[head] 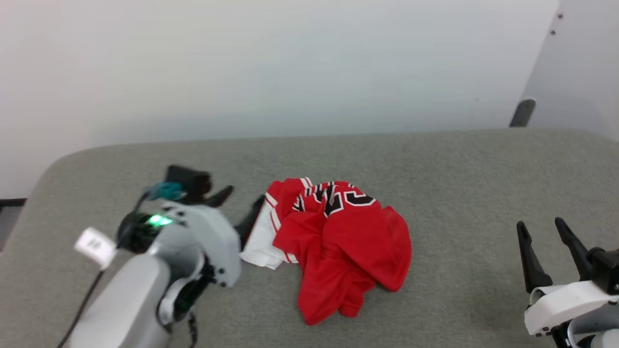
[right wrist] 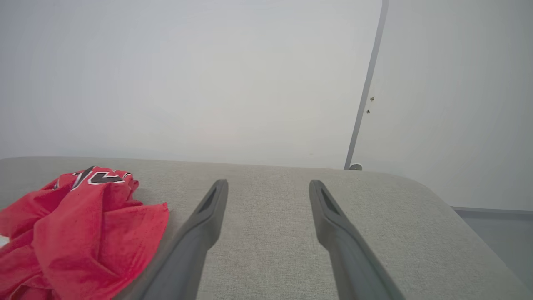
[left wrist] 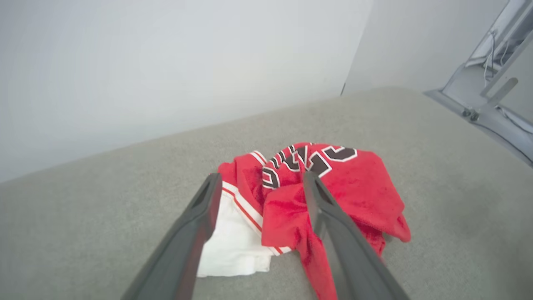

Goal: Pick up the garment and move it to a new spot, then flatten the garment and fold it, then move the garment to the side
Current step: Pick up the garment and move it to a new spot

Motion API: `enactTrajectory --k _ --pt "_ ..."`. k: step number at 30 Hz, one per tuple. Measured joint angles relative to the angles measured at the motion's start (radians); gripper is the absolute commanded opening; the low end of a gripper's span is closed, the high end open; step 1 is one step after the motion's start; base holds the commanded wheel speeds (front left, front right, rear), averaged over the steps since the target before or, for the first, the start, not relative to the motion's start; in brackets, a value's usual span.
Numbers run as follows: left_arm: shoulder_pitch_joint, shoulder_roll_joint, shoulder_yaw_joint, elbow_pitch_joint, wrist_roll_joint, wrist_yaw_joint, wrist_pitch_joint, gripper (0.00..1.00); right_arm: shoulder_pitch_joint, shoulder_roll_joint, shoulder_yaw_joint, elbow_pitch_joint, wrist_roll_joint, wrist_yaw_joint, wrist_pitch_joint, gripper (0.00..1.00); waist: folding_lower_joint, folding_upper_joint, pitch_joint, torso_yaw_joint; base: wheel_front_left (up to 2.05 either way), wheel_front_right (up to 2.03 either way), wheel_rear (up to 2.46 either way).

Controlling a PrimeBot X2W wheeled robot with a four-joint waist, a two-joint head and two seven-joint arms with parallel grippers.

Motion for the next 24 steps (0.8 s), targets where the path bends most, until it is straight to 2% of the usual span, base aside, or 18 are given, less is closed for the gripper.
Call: enactTrajectory --k 9,12,17,24 --pt "0.176 0.097 0.108 -0.142 0.019 0.020 -0.251 1.00 0.035 -0.003 -0.009 0.007 0.002 0.000 -0.021 1.00 0.0000 0.0000 -0.040 0.063 0.00 0.00 0.00" --pt "0.248 0.106 0.136 -0.178 0.030 0.055 -0.319 1.00 0.047 0.001 -0.014 0.008 0.000 0.000 -0.028 1.00 0.0000 0.0000 -0.050 0.078 0.00 0.00 0.00" --pt "0.351 0.120 0.179 -0.221 0.034 0.076 -0.421 1.00 0.062 0.001 -0.029 0.014 0.000 0.000 -0.036 1.00 0.0000 0.0000 -0.060 0.099 0.00 0.00 0.00" --pt "0.460 0.127 0.236 -0.235 0.018 0.121 -0.498 1.00 0.072 0.008 -0.047 0.011 -0.001 0.000 -0.041 1.00 0.0000 0.0000 -0.064 0.117 0.00 0.00 0.00"
